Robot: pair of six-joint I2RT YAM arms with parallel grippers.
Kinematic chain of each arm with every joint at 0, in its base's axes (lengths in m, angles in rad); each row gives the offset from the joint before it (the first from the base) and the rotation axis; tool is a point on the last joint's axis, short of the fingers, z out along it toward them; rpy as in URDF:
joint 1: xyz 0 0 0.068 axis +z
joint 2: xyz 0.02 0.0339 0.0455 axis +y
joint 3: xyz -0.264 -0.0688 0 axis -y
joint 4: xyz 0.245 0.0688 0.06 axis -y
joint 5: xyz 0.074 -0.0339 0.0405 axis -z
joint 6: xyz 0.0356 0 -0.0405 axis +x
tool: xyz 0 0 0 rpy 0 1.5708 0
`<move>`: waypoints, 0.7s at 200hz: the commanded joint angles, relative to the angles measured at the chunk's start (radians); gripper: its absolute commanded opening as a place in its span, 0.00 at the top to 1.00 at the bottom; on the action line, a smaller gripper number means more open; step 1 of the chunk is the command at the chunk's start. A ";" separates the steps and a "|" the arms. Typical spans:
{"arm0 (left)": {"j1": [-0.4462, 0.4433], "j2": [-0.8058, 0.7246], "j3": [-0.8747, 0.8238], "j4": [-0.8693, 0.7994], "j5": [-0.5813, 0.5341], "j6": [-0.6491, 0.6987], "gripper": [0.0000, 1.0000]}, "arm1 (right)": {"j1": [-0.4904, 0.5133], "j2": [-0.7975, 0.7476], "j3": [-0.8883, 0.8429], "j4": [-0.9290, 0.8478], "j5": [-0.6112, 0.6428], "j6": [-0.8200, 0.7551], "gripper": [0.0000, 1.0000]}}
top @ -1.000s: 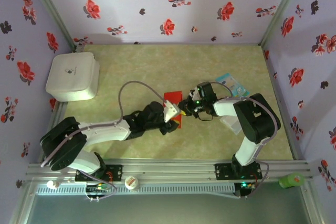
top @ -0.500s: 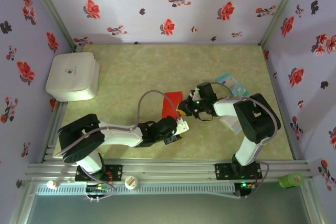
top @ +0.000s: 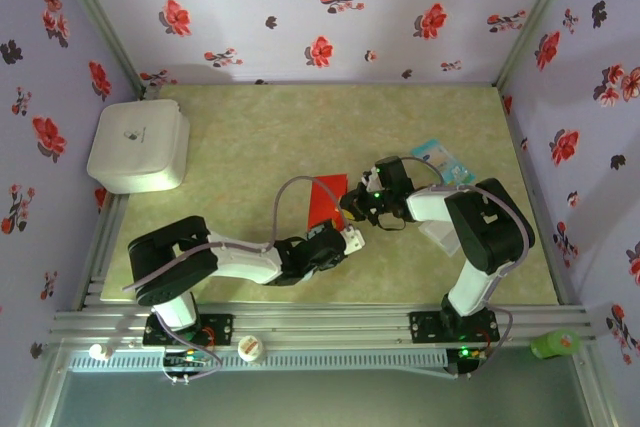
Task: Fold a paper plane with a square sheet of paper (pick it up from the middle)
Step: Fold the triangle a second time at the center of the table.
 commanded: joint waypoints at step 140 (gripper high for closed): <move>0.009 -0.056 0.012 0.023 -0.036 -0.130 1.00 | -0.007 -0.056 -0.001 -0.054 0.067 -0.010 0.81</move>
